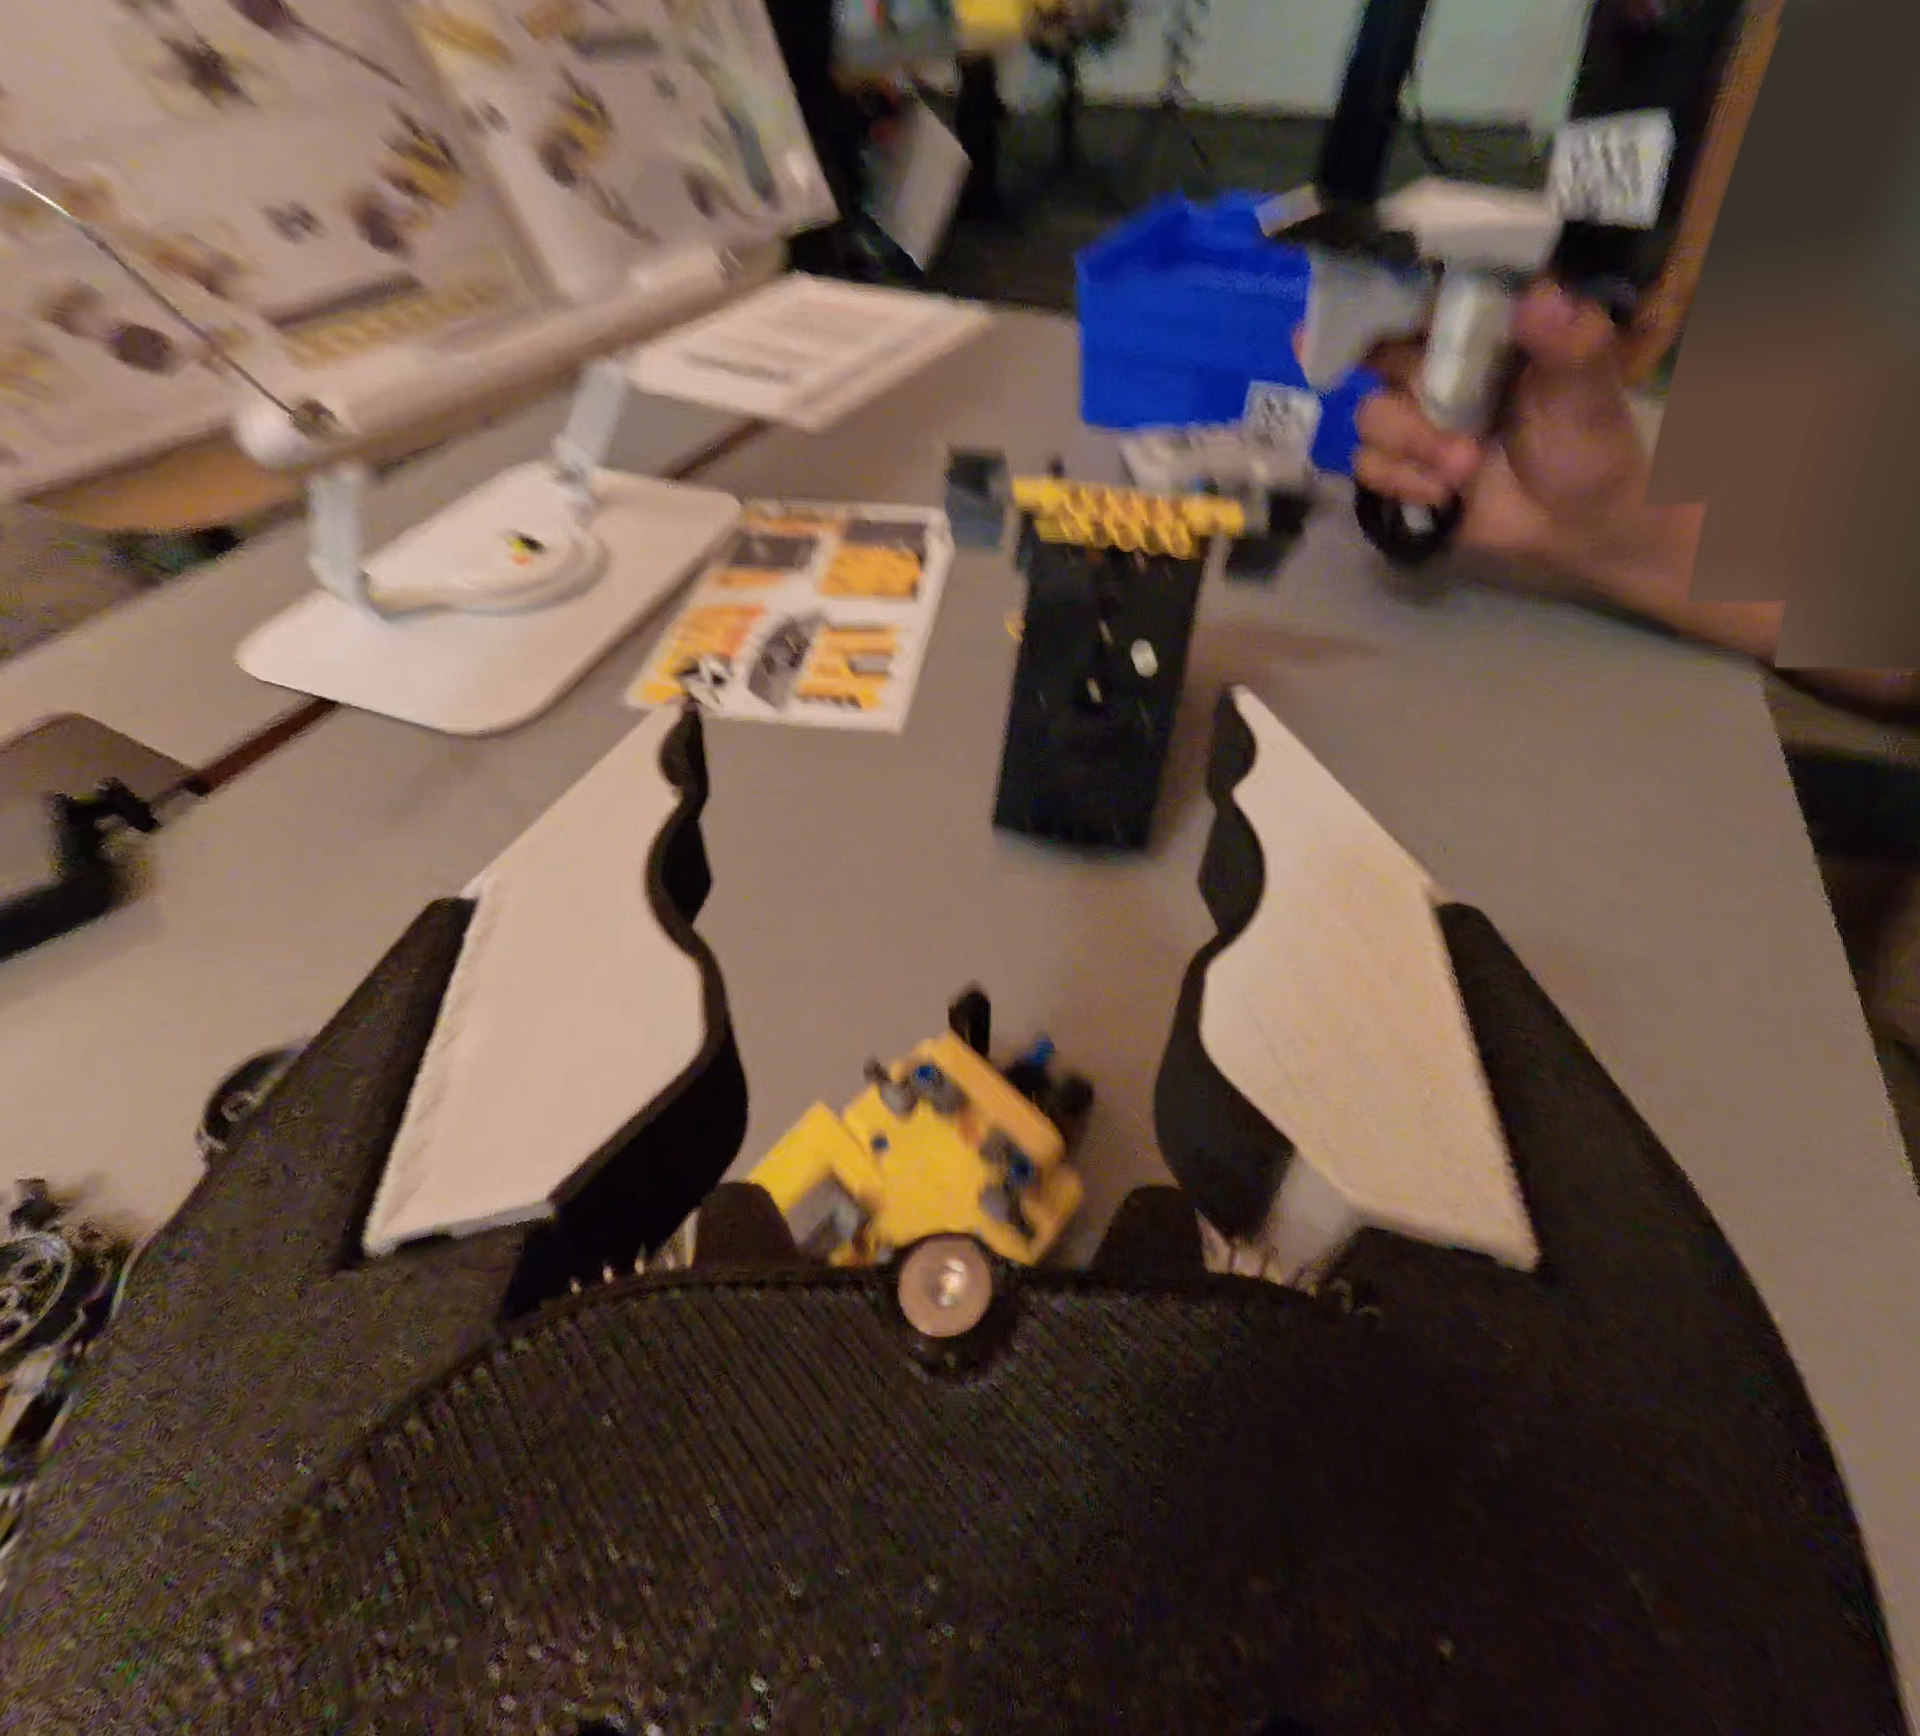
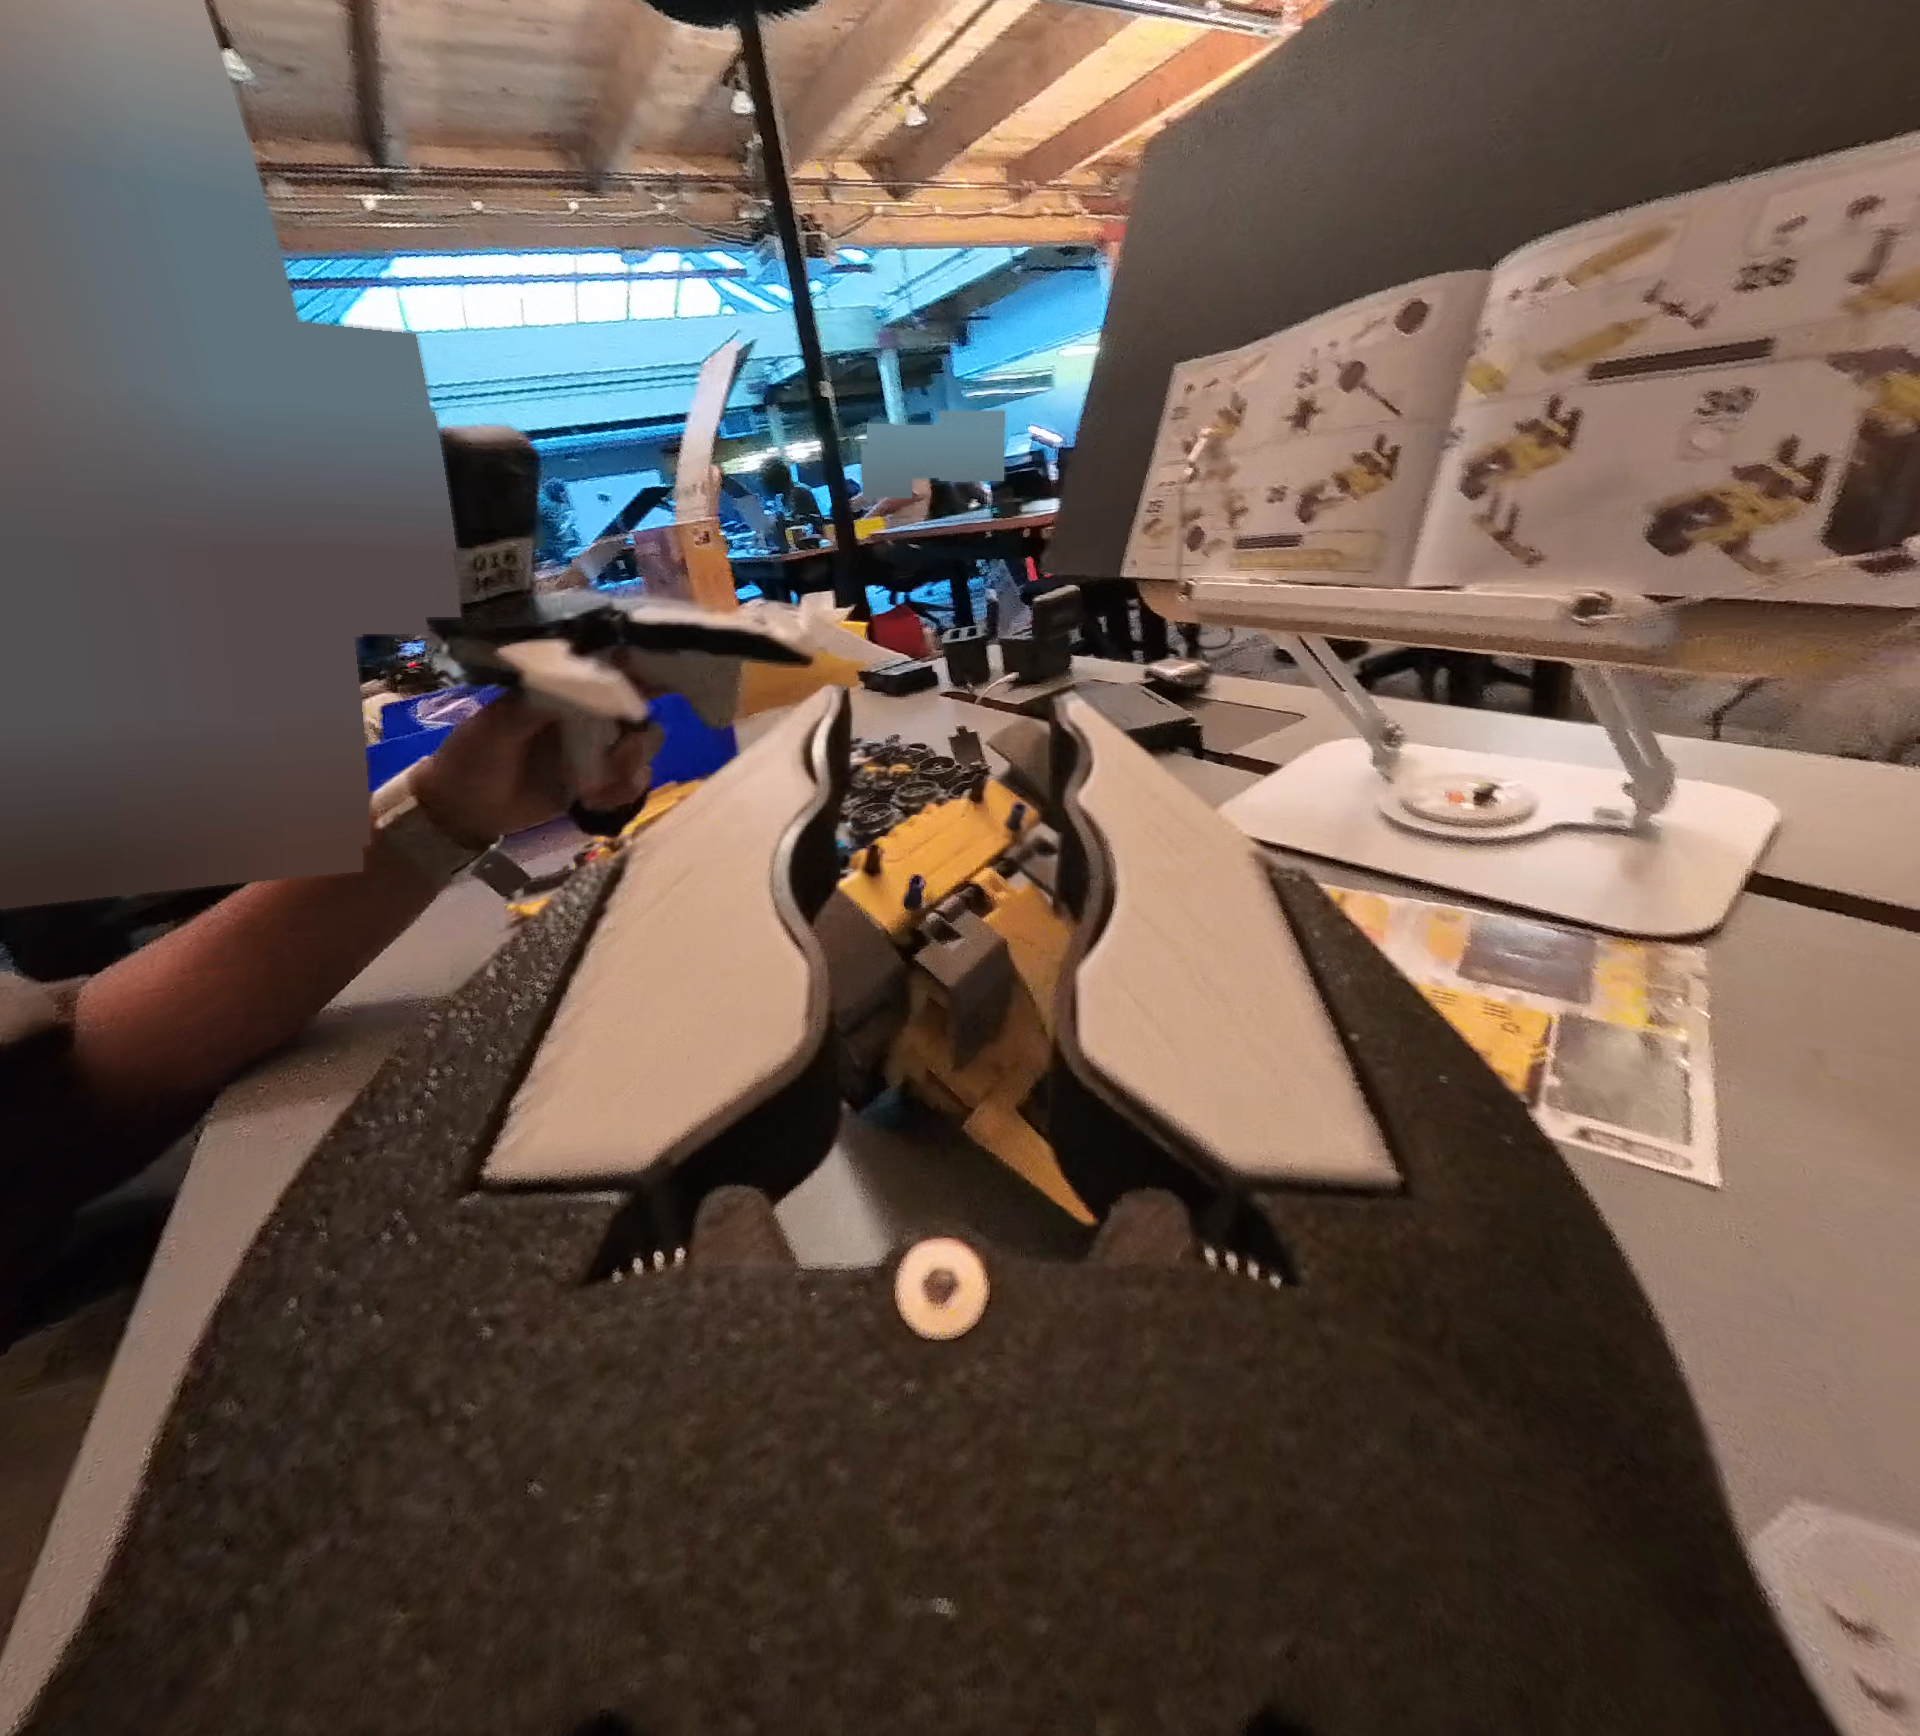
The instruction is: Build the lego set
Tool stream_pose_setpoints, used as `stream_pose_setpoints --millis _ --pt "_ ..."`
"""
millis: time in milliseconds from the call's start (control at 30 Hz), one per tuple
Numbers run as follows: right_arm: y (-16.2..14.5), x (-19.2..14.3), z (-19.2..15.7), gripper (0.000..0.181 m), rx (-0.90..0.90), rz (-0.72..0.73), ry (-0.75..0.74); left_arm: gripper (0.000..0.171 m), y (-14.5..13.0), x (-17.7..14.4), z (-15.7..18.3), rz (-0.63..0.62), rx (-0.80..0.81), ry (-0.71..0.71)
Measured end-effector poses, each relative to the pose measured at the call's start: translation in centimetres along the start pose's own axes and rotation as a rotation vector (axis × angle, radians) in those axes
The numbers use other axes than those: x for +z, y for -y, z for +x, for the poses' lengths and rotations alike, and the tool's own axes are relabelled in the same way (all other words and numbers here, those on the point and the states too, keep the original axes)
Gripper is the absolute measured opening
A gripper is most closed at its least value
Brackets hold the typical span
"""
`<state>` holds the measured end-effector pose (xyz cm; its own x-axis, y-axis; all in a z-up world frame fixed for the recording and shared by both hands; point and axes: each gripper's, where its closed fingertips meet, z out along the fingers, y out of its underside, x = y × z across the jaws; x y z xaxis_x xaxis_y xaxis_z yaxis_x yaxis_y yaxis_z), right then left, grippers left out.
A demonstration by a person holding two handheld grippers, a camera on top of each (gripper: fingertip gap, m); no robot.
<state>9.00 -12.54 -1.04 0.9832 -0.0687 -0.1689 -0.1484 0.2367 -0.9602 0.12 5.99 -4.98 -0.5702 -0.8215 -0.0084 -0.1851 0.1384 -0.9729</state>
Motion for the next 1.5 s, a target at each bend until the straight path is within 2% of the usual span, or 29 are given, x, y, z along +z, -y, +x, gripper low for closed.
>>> stream_pose_setpoints --millis 100,167,300,367,467,567,700,833,967,1033,1133,1233,1400,1500 --pt "0.2 0.2 0.0 0.044 0.046 0.013 0.013 0.114 -4.0 -1.0 -0.2 -0.181 0.052 -0.035" --pt "-0.1 0.3 -0.2 0.047 0.061 0.005 0.025 0.116 -5.9 -1.8 -0.4 -0.263 0.085 -0.052" --pt "-1.1 0.7 -0.4 0.047 0.027 -0.03 0.027 0.124 -6.7 -2.9 1.5 -0.257 0.004 -0.272" --pt "-1.5 1.0 -0.5 0.047 0.018 -0.054 0.03 0.125 -8.0 -2.9 1.9 -0.303 -0.011 -0.307" --pt "-1.9 1.1 -0.4 0.047 -0.001 -0.076 0.024 0.126 -9.9 -2.4 1.5 -0.386 0.035 -0.254" --pt "-2.2 1.0 -0.1 0.047 -0.016 -0.092 0.014 0.118 -10.3 -1.6 1.3 -0.397 0.071 -0.223" --pt "-2.1 1.0 0.0 0.048 0.007 -0.082 0.019 0.117 -11.3 -1.2 0.9 -0.439 0.068 -0.197" --pt "-2.4 1.2 -0.8 0.05 0.079 -0.085 0.069 0.112 -12.6 -1.2 1.2 -0.497 0.035 -0.213" --pt "-2.1 1.3 -2.1 0.05 0.03 -0.089 0.097 0.106 -13.7 -0.8 0.5 -0.548 0.054 -0.165" --pt "-2.1 1.3 -2.1 0.05 -0.03 -0.105 0.075 0.088 -13.8 -0.6 -0.2 -0.549 0.083 -0.119" --pt "-1.8 1.1 -2.0 0.05 -0.051 -0.098 0.065 0.082 -13.5 -0.7 0.0 -0.543 0.089 -0.125" --pt "-1.3 0.9 -2.0 0.05 -0.032 -0.079 0.072 0.079 -12.3 -0.8 0.0 -0.481 0.045 -0.128" --pt "-1.0 0.9 -2.6 0.05 -0.056 -0.065 0.084 0.079 -9.0 -0.8 -0.3 -0.303 -0.034 -0.118" --pt "-1.1 1.1 -4.6 0.051 -0.137 -0.059 0.127 0.079 -6.2 -0.7 0.3 -0.159 -0.086 -0.136"
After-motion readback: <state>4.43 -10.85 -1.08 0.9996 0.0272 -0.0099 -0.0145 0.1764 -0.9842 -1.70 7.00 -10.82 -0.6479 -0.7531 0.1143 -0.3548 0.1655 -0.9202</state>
